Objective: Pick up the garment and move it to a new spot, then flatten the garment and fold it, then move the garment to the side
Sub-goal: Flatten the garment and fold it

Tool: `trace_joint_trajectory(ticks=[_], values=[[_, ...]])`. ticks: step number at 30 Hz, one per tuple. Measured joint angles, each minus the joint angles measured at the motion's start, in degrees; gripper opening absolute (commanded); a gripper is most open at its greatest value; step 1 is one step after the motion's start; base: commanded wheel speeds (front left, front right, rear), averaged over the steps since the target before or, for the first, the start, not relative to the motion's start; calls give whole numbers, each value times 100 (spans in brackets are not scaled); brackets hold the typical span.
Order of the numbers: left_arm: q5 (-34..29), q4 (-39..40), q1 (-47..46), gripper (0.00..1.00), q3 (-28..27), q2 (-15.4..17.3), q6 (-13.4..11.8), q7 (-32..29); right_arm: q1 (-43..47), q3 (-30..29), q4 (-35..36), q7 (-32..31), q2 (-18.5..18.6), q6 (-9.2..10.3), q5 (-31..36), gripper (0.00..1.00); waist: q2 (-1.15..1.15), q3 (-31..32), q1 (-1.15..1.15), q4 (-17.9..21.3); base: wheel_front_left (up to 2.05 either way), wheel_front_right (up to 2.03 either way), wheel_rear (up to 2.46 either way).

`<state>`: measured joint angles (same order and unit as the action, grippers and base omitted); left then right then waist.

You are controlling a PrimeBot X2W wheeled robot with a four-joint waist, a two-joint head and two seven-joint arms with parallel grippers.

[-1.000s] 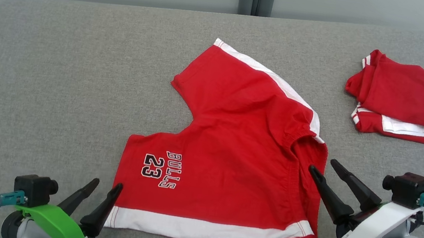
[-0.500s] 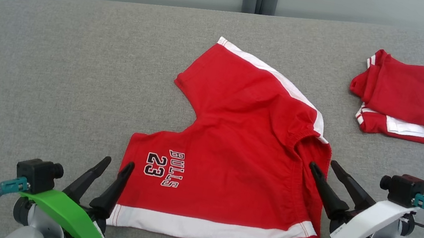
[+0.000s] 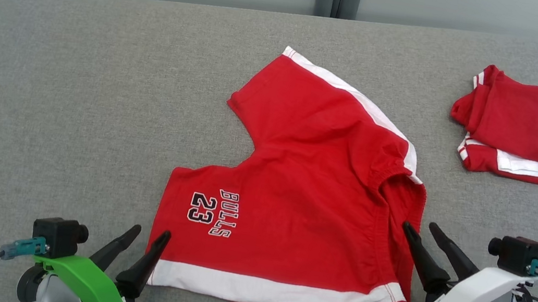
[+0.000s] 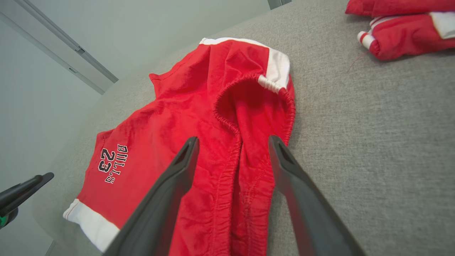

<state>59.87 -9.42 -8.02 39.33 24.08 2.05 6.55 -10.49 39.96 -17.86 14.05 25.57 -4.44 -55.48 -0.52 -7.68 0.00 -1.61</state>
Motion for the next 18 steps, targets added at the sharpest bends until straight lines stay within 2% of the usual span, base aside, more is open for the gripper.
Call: trace_joint_trajectory(ticks=[7, 12, 15, 18], values=[[93, -99, 158, 100, 21, 30, -85, -104, 454, -75, 58, -55, 75, 11, -291, 100, 0, 9, 0, 34, 0, 0, 0], [-283, -82, 158, 100, -75, 165, -334, 180, 637, -203, 279, -43, 194, 113, -263, 100, 0, 2, 0, 64, 0, 0, 0], [-435, 54, 150, 100, -288, 174, -506, 525, 633, -356, 526, -10, 190, 216, -55, 100, 0, -1, 0, 87, 0, 0, 0], [-497, 200, 142, 100, -479, 172, -614, 671, 592, -586, 779, 20, 186, 411, 170, 100, 0, -4, 0, 109, 0, 0, 0]])
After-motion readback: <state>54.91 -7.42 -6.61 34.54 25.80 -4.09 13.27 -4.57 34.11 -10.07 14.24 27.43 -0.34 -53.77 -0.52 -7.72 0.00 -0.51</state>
